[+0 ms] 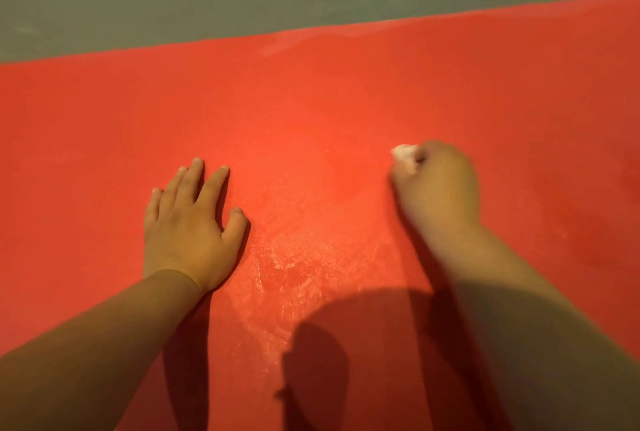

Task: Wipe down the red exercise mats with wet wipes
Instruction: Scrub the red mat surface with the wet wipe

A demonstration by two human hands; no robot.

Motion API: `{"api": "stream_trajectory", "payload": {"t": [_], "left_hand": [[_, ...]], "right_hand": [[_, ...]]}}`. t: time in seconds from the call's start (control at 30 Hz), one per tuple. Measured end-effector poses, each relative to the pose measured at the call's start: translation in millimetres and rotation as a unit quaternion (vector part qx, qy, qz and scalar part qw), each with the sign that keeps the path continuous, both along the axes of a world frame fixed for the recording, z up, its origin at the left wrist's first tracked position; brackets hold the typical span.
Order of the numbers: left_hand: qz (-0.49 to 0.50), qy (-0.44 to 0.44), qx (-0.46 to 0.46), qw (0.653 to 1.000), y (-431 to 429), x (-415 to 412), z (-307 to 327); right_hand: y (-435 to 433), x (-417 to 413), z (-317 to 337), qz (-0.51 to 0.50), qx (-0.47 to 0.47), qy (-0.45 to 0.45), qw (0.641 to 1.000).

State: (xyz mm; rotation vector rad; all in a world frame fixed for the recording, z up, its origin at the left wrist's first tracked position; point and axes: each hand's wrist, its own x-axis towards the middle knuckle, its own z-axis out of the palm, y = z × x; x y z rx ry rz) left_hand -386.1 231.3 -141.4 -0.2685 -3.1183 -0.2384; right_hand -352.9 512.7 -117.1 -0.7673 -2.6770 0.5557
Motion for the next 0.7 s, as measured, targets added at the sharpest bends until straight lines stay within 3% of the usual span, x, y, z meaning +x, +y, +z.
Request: {"api": "stream_trajectory", "payload": {"t": [0.07, 0.17, 0.23, 0.37, 0.43, 0.47, 0.53, 0.6, 0.63, 0.7], "left_hand": [[0.002, 0.001, 0.000, 1.000, 0.4, 0.1, 0.6], [-0.002, 0.005, 0.001, 1.000, 1.0, -0.2, 0.6], [-0.004, 0.004, 0.007, 1.000, 1.2, -1.4, 0.2], [-0.004, 0.005, 0.006, 1.000, 0.9, -2.7, 0.4], [-0.003, 0.005, 0.006, 1.000, 1.9, -3.6, 2.1], [-0.002, 0.005, 0.006, 1.000, 2.5, -3.9, 3.2], [0.001, 0.007, 0.008, 1.000, 2.8, -3.4, 4.3], [0.002, 0.007, 0.007, 1.000, 2.0, -2.8, 4.4], [0.001, 0.007, 0.006, 1.000, 1.7, -3.0, 4.4], [0.000, 0.005, 0.005, 1.000, 1.9, -4.4, 4.6]], "right_hand": [[-56.2, 8.1, 1.3, 0.147, -0.018, 0.015, 0.989], [-88.6, 21.5, -1.2, 0.349, -0.002, -0.012, 0.937], [-53.5, 11.4, -2.8, 0.317, -0.005, -0.024, 0.948], [36.4, -7.4, -0.9, 0.035, 0.049, -0.007, 0.998], [23.7, -10.1, 0.6, -0.013, 0.021, 0.005, 1.000], [2.2, -9.6, 0.5, 0.021, 0.014, 0.019, 1.000], [-53.7, -0.9, 1.2, 0.184, 0.018, 0.058, 0.981], [-90.9, 12.0, -1.0, 0.366, 0.025, 0.016, 0.930], [-87.1, 11.0, -3.5, 0.408, 0.022, -0.002, 0.913], [-49.8, -0.8, -5.4, 0.353, 0.015, -0.011, 0.935]]}}
